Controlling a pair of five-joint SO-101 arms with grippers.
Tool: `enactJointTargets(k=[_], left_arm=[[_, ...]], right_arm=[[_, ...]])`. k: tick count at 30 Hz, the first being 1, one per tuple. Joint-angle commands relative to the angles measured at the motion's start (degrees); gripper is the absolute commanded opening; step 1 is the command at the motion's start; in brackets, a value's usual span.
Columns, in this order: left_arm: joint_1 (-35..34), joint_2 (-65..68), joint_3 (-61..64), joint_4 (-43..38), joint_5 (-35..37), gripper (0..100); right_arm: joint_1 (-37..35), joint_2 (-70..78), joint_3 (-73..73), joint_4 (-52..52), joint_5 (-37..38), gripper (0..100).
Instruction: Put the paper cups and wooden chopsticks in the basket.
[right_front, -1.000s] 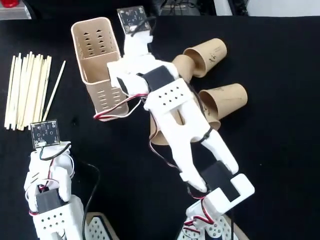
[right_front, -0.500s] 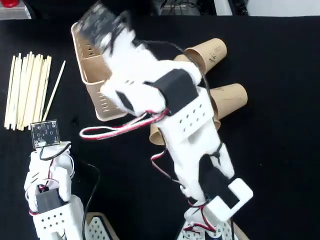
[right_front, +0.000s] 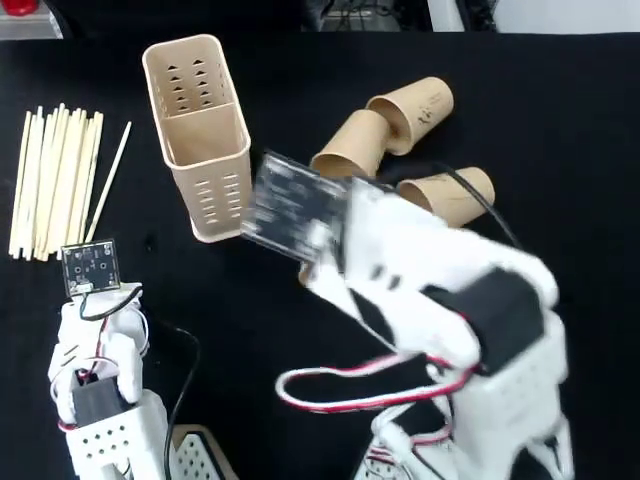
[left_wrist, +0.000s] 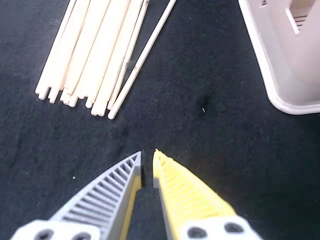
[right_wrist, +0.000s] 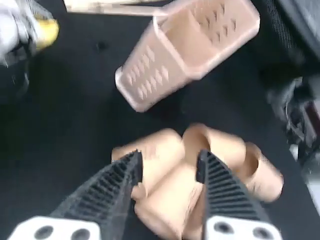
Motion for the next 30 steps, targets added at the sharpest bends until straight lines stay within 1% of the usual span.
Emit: enactJointTargets(k=[1, 4, 7, 13, 17, 21, 23, 25, 30], left_arm=[[-0.4, -0.5, 1.0, 0.4, 0.2, 5], [-0.4, -0.5, 1.0, 0.4, 0.2, 5], [-0.4, -0.5, 1.0, 0.4, 0.2, 5], [-0.4, -0.5, 1.0, 0.4, 0.2, 5], [-0.4, -0.5, 1.0, 0.4, 0.2, 5], [-0.4, -0.5, 1.0, 0.4, 0.2, 5], [-0.4, -0.5, 1.0, 0.4, 0.2, 5], [-0.4, -0.5, 1.0, 0.4, 0.2, 5], [-0.4, -0.5, 1.0, 0.4, 0.2, 5]], right_arm=[[7.6, -11.7, 17.5, 1.8, 6.3, 22.1], [12.5, -20.4, 27.6, 0.4, 11.5, 22.6], [15.1, -28.5, 38.1, -1.6, 16.0, 22.3], [19.1, -45.2, 59.5, -10.9, 20.1, 22.6], [19.3, -56.9, 75.2, -19.5, 20.1, 22.6], [19.3, -67.7, 86.5, -25.6, 19.9, 22.6], [19.1, -67.9, 88.6, -27.8, 19.7, 22.6], [18.6, -66.8, 88.8, -29.9, 17.9, 22.6], [12.4, -67.6, 89.5, -32.9, 14.2, 22.6]])
